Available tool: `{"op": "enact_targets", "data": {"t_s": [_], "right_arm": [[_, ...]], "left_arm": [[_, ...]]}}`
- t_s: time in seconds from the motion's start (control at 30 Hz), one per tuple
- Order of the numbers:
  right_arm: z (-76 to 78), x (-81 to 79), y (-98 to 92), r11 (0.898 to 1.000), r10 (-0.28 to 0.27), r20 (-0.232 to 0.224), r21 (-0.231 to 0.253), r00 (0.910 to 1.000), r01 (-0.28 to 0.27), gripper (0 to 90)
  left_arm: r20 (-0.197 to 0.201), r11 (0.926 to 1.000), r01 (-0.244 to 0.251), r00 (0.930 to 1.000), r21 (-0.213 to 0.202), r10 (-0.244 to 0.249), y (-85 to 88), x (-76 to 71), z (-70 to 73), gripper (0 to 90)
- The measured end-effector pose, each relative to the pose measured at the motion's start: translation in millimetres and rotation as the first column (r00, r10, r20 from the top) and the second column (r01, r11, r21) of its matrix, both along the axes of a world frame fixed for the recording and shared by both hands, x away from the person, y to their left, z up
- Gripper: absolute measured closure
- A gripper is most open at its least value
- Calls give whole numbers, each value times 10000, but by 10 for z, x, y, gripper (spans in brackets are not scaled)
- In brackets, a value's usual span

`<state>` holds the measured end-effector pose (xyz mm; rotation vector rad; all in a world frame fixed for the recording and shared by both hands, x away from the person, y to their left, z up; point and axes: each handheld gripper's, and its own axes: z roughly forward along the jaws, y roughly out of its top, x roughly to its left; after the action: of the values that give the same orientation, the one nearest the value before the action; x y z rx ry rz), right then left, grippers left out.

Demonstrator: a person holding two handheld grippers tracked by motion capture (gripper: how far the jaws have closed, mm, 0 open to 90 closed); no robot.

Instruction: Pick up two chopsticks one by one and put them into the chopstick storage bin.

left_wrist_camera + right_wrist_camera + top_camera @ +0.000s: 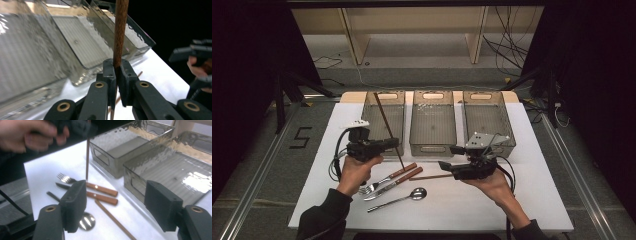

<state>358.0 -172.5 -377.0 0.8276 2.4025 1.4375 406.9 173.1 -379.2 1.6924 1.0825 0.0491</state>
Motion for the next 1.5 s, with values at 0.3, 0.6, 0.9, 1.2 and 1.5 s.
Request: {"op": "enact_targets", "data": {"t_s": [0.3,0.6,0.9,1.2,1.5], "right_arm": [[-160,-127,-135,10000,-4,-200,-18,9998,4,280],[-287,-239,-251,9999,-137,-468,4,9988,137,249],[-325,-288,-279,9999,-112,-588,11,9982,113,242],[-351,-339,-293,9999,-86,-668,95,9977,93,209],[-387,-367,-287,10000,-17,-741,53,9972,21,206]], "left_arm": [[123,9962,-228,9997,840,218,193,267,286,844],[-43,9886,-693,9975,1334,705,351,556,434,844],[-419,9834,-989,9934,1521,1064,327,804,393,843],[-700,9651,-1254,9870,2299,1449,321,983,281,842],[-886,9424,-1276,9828,3091,1622,322,1068,160,842]]}}
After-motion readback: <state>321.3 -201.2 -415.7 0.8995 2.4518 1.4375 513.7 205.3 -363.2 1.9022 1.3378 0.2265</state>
